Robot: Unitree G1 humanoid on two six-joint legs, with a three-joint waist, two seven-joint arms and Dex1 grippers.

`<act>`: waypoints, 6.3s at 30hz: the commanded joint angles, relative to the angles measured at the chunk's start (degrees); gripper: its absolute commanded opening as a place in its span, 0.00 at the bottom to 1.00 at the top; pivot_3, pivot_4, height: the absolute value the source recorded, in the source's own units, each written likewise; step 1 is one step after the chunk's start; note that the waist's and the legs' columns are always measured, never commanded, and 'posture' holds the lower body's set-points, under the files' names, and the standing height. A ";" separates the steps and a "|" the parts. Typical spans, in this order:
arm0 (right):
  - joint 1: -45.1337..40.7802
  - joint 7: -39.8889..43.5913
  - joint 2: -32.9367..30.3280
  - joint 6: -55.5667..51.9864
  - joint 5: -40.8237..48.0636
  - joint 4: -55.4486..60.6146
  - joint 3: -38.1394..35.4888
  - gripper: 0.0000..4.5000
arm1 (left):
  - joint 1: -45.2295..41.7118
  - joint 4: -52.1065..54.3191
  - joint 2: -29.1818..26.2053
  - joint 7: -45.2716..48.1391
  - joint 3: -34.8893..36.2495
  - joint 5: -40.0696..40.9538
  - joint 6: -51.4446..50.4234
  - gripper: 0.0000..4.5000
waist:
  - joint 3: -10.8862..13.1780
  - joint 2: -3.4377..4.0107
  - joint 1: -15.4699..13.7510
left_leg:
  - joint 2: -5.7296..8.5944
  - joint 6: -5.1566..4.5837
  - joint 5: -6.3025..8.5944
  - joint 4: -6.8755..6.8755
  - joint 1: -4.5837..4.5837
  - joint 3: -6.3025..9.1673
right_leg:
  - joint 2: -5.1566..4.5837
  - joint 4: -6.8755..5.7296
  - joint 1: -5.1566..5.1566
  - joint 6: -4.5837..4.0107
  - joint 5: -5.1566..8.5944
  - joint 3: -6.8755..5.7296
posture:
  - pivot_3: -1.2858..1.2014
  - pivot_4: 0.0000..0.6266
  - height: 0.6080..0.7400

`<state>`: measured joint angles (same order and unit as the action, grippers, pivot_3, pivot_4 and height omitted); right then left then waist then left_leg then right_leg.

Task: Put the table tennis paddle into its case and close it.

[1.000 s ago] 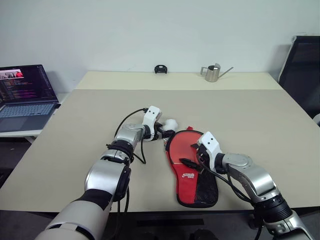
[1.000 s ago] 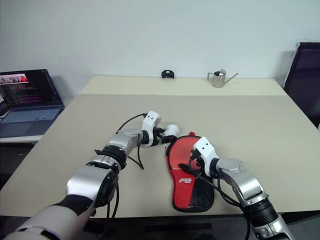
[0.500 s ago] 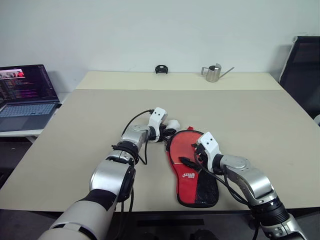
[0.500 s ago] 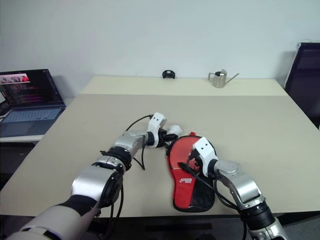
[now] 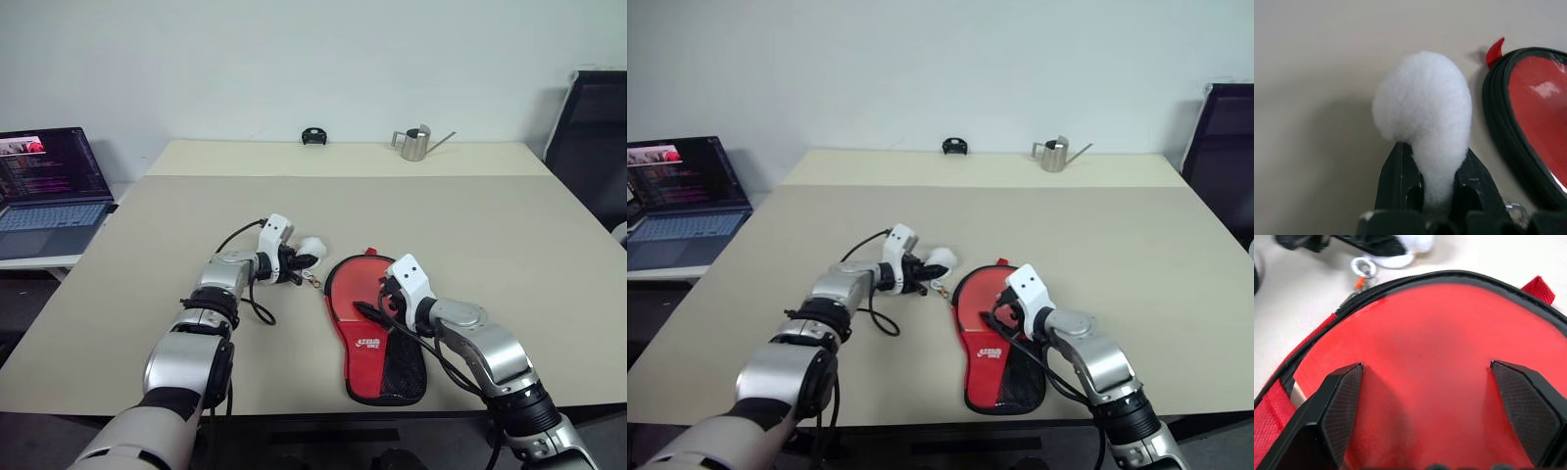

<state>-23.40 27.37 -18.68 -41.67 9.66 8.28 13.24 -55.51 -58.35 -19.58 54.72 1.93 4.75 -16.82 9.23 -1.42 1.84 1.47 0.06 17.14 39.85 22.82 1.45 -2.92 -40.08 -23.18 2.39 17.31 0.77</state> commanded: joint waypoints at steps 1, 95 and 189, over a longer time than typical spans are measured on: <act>1.14 -0.55 0.91 -0.79 -1.38 -2.76 1.97 1.00 | 2.58 10.28 -0.79 2.83 -0.05 2.64 -3.70 0.04 | 0.00 0.00 0.00 | 0.00 0.00 0.00 0.00 0.00 0.00 | 0.00 0.00 0.00 0.00 0.00 0.00 | 0.52 0.24 1.00; 20.81 -12.70 10.03 -14.56 -3.90 11.15 5.76 1.00 | -26.20 -20.41 22.81 -45.48 -7.65 -24.49 27.38 0.04 | -0.74 -0.39 -0.85 | 0.20 0.04 0.00 -0.92 -0.98 1.06 | -0.13 1.19 1.52 0.08 0.01 -1.38 | 0.52 0.24 1.00; 5.51 9.86 -24.04 -17.12 23.58 15.89 -28.80 1.00 | 6.21 10.51 9.65 10.40 -17.02 -3.43 23.11 0.90 | 0.25 0.38 -1.55 | 0.22 0.13 -0.09 -1.05 -0.76 1.43 | -0.15 1.54 1.65 -0.08 0.13 -1.43 | 0.52 0.24 1.00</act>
<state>-15.26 37.34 -41.87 -60.39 33.17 24.52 -15.75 -49.08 -47.33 -10.00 65.55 -14.44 2.26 4.27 9.49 -1.03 0.29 1.70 0.19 17.06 38.81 22.05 2.85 -3.07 -38.55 -21.53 2.31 17.44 -0.63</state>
